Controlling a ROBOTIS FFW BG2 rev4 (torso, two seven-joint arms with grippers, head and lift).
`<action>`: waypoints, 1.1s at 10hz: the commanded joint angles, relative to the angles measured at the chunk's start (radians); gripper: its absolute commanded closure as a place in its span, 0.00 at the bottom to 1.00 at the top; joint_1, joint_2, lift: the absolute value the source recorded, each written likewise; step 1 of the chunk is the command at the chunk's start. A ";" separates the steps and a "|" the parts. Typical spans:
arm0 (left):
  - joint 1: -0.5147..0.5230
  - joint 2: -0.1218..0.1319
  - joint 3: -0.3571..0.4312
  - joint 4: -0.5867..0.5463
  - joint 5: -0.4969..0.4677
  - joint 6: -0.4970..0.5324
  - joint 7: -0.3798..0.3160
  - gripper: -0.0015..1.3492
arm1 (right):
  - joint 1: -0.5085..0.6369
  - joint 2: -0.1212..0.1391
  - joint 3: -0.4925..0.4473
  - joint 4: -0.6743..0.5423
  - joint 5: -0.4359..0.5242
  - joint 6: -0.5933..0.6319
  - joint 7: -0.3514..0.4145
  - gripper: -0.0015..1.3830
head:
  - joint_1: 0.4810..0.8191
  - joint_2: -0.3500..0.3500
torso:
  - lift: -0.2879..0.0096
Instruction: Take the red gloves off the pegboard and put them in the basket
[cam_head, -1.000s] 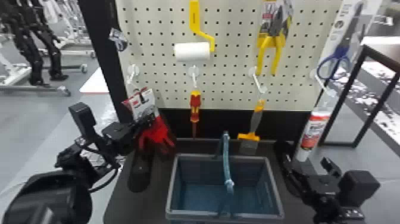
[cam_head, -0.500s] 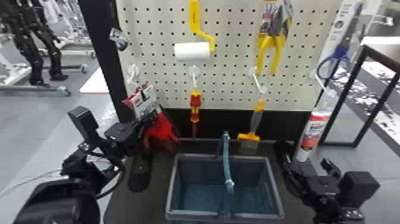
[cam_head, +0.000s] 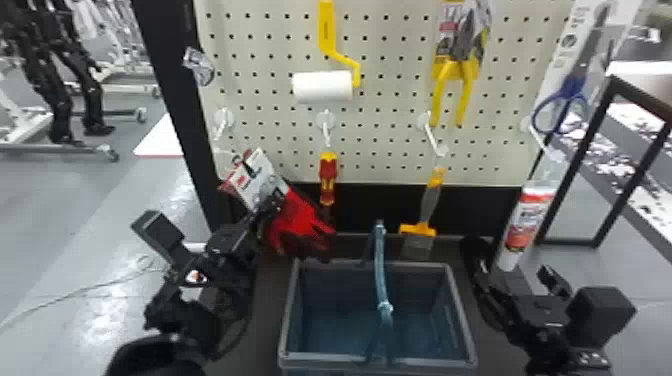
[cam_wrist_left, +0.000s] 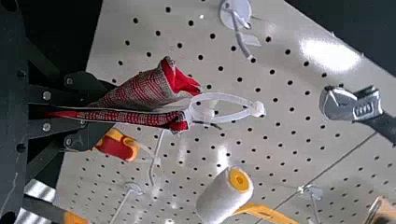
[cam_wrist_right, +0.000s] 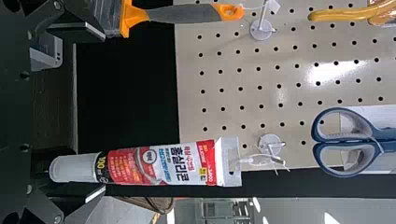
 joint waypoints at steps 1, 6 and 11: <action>0.041 0.001 -0.076 -0.001 0.135 -0.071 0.055 0.90 | 0.000 0.000 0.000 -0.001 -0.001 0.003 0.000 0.12 | 0.20 0.50 | 0.63; 0.088 0.018 -0.193 0.051 0.365 -0.058 0.168 0.90 | 0.000 -0.003 0.000 -0.003 -0.001 0.003 0.003 0.12 | 0.20 0.50 | 0.63; 0.071 0.019 -0.170 0.065 0.342 0.147 0.188 0.90 | 0.000 -0.005 0.000 -0.005 -0.004 0.003 0.008 0.12 | 0.20 0.50 | 0.63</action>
